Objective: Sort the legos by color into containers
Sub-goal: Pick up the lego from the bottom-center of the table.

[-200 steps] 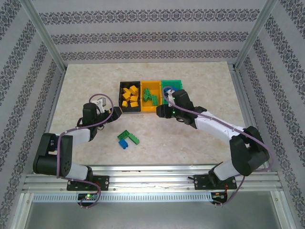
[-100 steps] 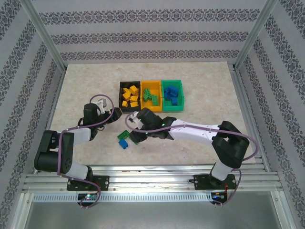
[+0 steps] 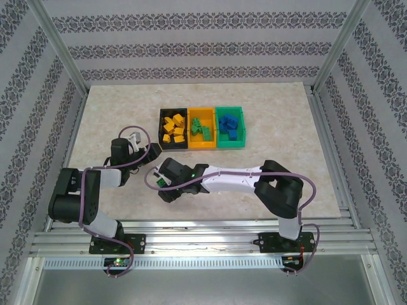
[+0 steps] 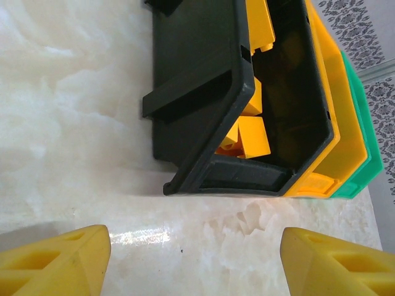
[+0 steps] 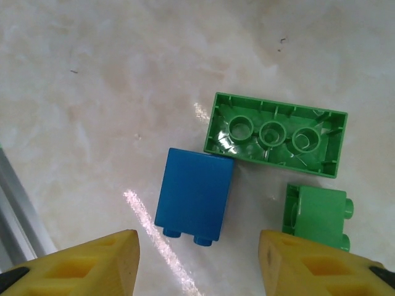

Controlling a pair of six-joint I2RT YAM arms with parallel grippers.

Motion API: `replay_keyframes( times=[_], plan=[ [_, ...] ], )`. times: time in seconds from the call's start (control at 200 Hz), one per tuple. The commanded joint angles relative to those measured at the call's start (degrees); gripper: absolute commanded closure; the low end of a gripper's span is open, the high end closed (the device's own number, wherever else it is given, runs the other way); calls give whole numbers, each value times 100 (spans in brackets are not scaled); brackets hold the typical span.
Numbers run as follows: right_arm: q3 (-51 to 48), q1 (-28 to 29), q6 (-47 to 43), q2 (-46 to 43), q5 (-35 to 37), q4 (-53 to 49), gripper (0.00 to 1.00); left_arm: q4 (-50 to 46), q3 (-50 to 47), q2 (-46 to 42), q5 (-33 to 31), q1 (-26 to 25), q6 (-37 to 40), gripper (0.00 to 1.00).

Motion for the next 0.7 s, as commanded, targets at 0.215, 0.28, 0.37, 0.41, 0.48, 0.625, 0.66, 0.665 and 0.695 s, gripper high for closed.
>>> replay_keyframes(
  times=[0.215, 0.28, 0.37, 0.41, 0.48, 0.625, 0.66, 0.665, 0.695],
  plan=[
    [568, 183, 243, 540, 628, -491, 45, 245, -64, -194, 82, 58, -51, 27],
    [619, 189, 238, 612, 741, -547, 44, 279, -68, -182, 112, 62, -74, 27],
    [622, 193, 262, 660, 778, -512, 44, 301, -68, -165, 125, 58, -95, 27],
    [662, 202, 258, 705, 785, -540, 44, 307, -66, -168, 119, 62, -93, 27],
    [780, 248, 235, 817, 828, -603, 44, 311, -73, -158, 118, 58, -95, 27],
    [982, 332, 297, 1030, 807, -623, 47, 333, -64, -152, 151, 59, -117, 27],
    [1010, 339, 318, 1069, 789, -606, 49, 334, -65, -161, 161, 58, -122, 27],
    [1015, 340, 323, 1075, 784, -606, 49, 333, -68, -163, 161, 58, -117, 27],
    [1028, 343, 336, 1087, 780, -597, 52, 330, -77, -182, 162, 58, -121, 27]
  ],
)
